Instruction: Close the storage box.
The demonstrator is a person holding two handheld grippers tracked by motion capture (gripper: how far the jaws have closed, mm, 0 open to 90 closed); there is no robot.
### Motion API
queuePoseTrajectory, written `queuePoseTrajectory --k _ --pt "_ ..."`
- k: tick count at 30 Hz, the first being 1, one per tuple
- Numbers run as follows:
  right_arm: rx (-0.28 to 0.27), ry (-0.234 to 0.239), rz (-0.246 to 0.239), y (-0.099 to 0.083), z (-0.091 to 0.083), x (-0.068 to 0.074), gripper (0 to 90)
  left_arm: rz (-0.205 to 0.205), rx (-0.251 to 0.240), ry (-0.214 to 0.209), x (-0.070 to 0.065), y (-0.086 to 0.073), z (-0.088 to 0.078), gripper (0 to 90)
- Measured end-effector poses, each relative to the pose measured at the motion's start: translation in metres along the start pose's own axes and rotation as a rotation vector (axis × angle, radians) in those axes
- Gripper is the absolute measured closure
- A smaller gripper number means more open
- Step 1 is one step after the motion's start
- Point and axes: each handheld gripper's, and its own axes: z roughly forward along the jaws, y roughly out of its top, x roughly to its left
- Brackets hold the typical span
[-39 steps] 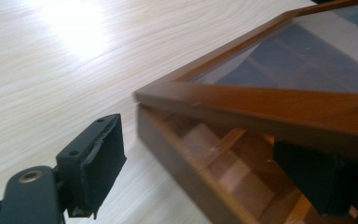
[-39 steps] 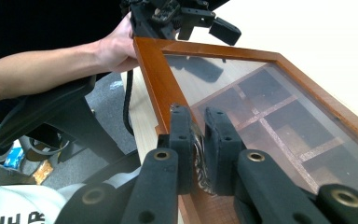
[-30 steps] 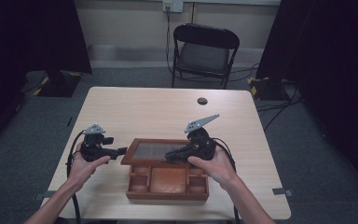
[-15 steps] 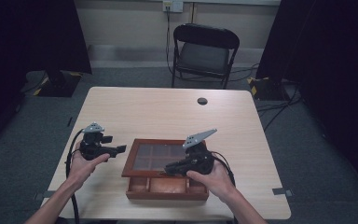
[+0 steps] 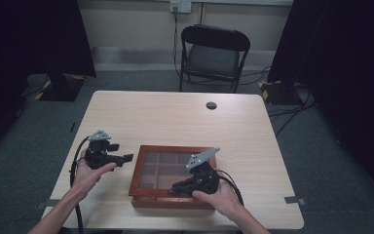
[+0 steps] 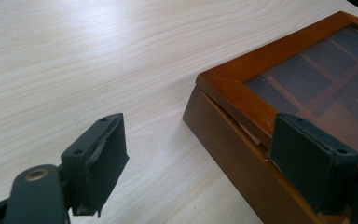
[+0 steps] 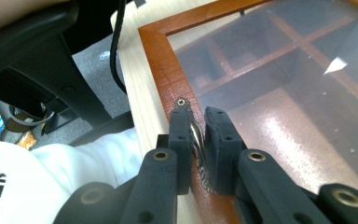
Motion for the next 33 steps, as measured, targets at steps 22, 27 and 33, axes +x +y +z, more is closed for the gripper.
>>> queuePoseTrajectory --k 22,27,33 --pt "0.001 0.013 0.022 -0.007 0.006 -0.003 78.2 -0.006 0.016 -0.016 -0.004 0.0 0.001 18.7" --pt "-0.055 -0.056 0.07 -0.006 -0.01 -0.015 68.3 -0.01 0.028 -0.016 -0.002 -0.002 -0.001 18.7" --pt "-0.125 -0.145 0.123 -0.012 -0.037 -0.031 56.1 -0.012 0.035 -0.009 -0.002 -0.001 -0.003 18.7"
